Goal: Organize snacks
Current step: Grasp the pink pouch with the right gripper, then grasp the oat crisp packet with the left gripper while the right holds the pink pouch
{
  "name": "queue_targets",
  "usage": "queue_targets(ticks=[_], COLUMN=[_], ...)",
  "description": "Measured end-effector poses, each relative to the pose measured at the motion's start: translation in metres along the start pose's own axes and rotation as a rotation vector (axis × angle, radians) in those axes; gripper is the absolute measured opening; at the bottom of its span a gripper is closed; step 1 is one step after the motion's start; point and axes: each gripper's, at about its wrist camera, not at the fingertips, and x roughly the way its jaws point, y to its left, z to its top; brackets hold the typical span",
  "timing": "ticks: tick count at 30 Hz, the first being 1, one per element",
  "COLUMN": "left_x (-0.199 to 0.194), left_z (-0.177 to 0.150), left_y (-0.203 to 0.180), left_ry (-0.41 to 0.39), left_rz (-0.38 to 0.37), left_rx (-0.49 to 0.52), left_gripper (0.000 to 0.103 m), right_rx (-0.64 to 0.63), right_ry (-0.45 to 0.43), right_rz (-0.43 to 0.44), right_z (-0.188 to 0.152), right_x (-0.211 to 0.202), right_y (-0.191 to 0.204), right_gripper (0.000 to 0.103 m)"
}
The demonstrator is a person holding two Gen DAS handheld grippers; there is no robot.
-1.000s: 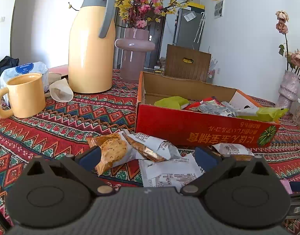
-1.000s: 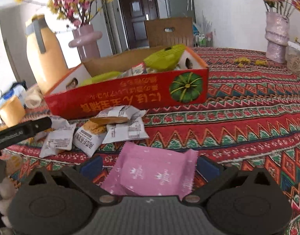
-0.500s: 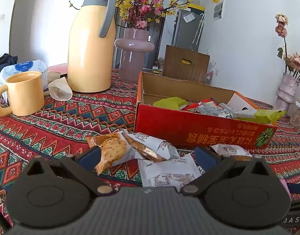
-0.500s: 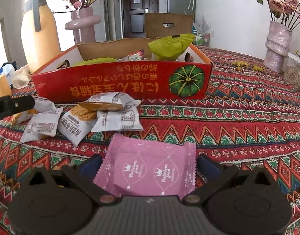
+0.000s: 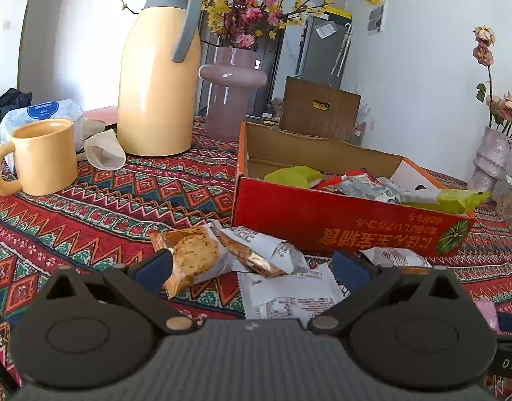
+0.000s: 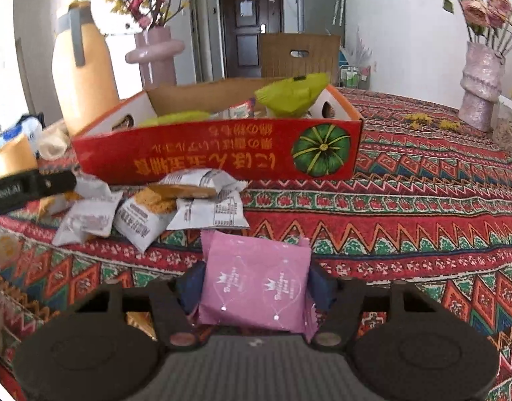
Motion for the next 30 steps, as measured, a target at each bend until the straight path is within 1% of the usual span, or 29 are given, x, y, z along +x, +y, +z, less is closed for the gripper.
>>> queue_targets(ticks=[2, 7, 12, 15, 20, 26, 28, 30], left_x=[0.002, -0.005, -0.021, -0.030, -0.044, -0.054, -0.056, -0.057], left_z=[0.001, 0.004, 0.001, -0.004, -0.019, -0.037, -0.042, -0.046], left_y=[-0.001, -0.009, -0.029, -0.042, -0.066, -0.089, -0.094, -0.098], left_ry=[0.013, 0.022, 0.071, 0.118, 0.181, 0.217, 0.228, 0.241], left_rz=[0.006, 0.026, -0.029, -0.067, -0.107, -0.136, -0.144, -0.144], left_rx=[0.007, 0.042, 0.084, 0.104, 0.188, 0.249, 0.259, 0.264], left_gripper=[0.103, 0.103, 0.103, 0.103, 0.103, 0.103, 0.101, 0.097], right_rx=[0.002, 0.032, 0.034, 0.052, 0.083, 0.107, 0.108, 0.110], right_ry=[-0.030, -0.085, -0.150, -0.162, -0.172, -0.179, -0.180, -0.180], right_rz=[-0.016, 0.004, 0.004, 0.009, 0.020, 0.045, 0.055, 0.063], right_z=[-0.002, -0.006, -0.015, -0.020, -0.031, -0.043, -0.046, -0.049], right_x=[-0.004, -0.023, -0.046, -0.052, -0.061, -0.068, -0.070, -0.072], right_y=[-0.002, -0.012, -0.021, -0.030, -0.044, -0.057, -0.059, -0.060], right_gripper=[0.063, 0.062, 0.062, 0.063, 0.063, 0.063, 0.063, 0.063])
